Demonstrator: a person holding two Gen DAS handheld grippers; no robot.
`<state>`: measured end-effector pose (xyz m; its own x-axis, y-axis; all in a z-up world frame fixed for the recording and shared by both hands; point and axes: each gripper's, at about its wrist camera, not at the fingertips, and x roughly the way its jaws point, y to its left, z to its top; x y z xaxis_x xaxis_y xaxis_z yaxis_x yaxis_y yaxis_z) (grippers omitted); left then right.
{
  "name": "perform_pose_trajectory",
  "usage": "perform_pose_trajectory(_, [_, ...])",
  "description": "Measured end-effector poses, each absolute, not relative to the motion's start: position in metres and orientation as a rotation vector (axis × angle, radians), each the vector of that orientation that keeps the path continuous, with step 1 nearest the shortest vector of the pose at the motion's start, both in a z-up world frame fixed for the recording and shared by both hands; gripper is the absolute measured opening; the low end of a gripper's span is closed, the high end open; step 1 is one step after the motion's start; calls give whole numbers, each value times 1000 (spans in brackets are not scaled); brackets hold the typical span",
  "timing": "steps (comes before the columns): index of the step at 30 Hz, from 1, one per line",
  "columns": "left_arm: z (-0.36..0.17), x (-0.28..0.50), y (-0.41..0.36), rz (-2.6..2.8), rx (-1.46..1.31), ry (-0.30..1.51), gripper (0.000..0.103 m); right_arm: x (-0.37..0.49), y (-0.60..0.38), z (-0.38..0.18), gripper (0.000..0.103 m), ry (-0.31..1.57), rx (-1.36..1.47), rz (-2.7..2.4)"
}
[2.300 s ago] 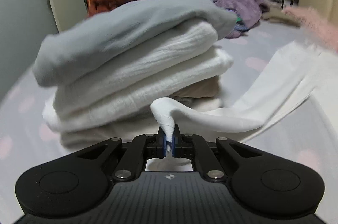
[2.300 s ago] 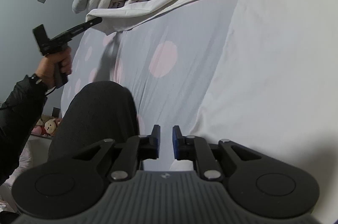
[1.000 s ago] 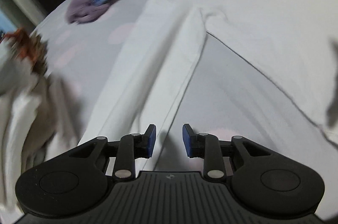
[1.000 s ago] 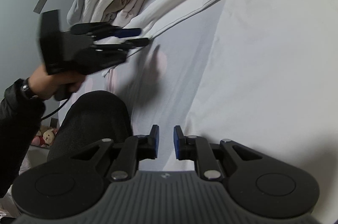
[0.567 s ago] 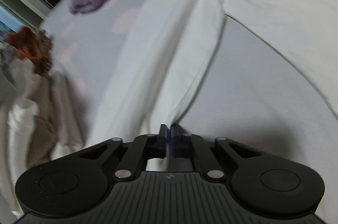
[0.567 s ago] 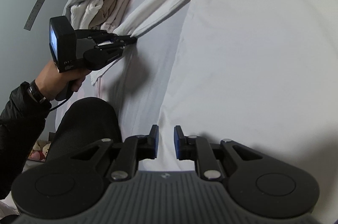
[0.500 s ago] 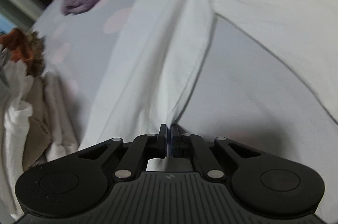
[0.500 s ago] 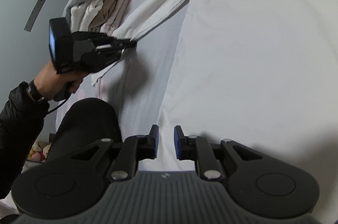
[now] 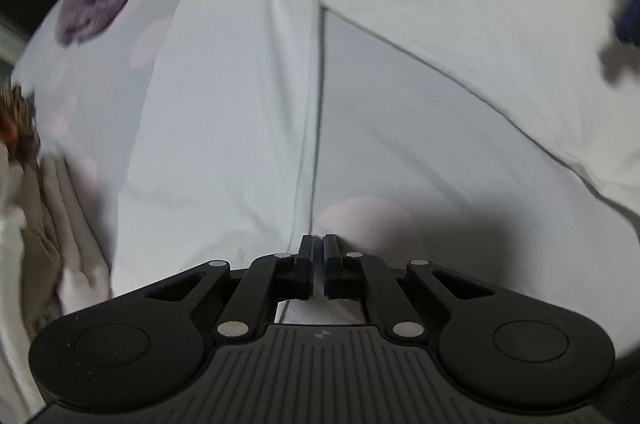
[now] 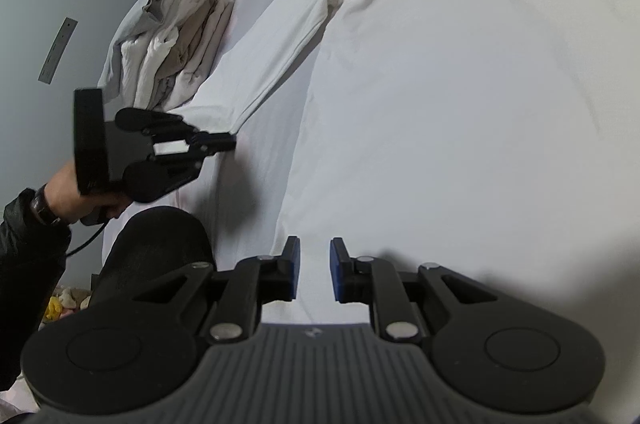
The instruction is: Fold clothes
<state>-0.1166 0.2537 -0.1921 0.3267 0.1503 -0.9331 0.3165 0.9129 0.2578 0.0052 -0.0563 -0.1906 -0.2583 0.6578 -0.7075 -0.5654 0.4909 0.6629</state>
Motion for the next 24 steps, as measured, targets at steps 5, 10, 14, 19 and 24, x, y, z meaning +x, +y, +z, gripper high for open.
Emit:
perform_pose_trajectory(5, [-155,-108,245,-97,333,1065,32,12,-63,-190,19,1406,94,1133])
perform_pose_trajectory(10, [-152,-56,231,-53,285,916,44,13,-71,-184,19,1383,90,1112])
perform_pose_trajectory(14, [-173,-14,215,-50,276,912,41,8,-77,-180,19,1348,20,1088])
perform_pose_trajectory(19, [-196,14,209,-47,286,950,40,7,-90,-181,20,1349,4,1068])
perform_pose_trajectory(24, [-202,13,211,-39,266,1016,4,12,-107,-181,20,1348,34,1038])
